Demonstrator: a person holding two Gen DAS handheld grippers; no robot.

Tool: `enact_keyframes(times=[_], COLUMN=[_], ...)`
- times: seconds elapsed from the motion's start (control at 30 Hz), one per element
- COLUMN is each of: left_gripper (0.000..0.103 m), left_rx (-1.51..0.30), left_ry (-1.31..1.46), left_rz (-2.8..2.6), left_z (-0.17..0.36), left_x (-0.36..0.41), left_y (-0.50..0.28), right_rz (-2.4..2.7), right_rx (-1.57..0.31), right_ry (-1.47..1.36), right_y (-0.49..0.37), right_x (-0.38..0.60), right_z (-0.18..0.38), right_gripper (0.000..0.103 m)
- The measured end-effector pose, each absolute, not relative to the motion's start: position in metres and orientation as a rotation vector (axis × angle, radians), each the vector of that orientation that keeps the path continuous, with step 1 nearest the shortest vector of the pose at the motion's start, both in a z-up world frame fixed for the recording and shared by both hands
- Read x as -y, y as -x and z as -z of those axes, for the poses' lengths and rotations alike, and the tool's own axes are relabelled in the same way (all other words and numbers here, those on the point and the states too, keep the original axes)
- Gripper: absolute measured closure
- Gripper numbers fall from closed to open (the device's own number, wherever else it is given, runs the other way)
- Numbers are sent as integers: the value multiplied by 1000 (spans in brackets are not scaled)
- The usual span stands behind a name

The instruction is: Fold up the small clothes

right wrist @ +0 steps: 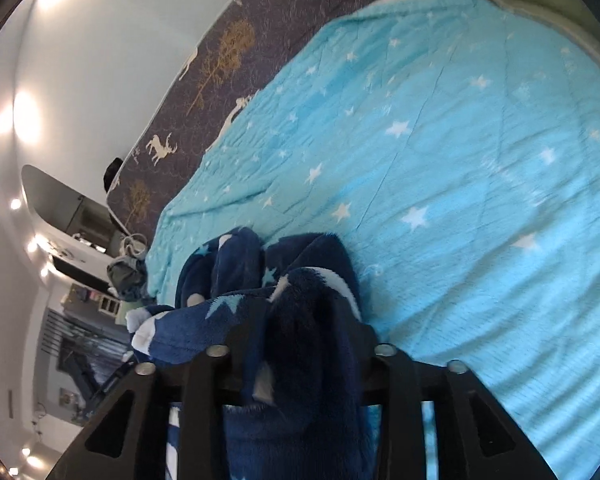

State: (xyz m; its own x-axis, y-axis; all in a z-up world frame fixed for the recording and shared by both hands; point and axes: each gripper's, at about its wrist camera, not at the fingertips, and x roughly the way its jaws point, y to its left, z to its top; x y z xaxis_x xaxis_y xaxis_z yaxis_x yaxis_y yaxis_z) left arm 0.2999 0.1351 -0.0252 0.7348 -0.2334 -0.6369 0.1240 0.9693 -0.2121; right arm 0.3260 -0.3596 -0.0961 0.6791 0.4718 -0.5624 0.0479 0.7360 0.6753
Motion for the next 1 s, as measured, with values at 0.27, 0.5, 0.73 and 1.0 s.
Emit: enact_keyframes(times=[0.27,0.5,0.73,1.0], left_gripper=[46,46,46,46], left_rx=[-617,-771,-791,-836], left_ry=[20,-219,-174,52], left_rz=[380,518,501,204], left_z=[-8,36,42,49], left_x=[-112,-46,-27,-60], left_y=[-222,-226,-315,-405], right_rz=[-457,-536,-437,-165], right_rx=[-756,-913,-940,-819], right_ry=[-405,-135,-115,-210], right_y=[-253,-252,-325,-396], right_x=[302,220,202,235], right_z=[40,66,77,72], right_gripper=[55,55,56,56])
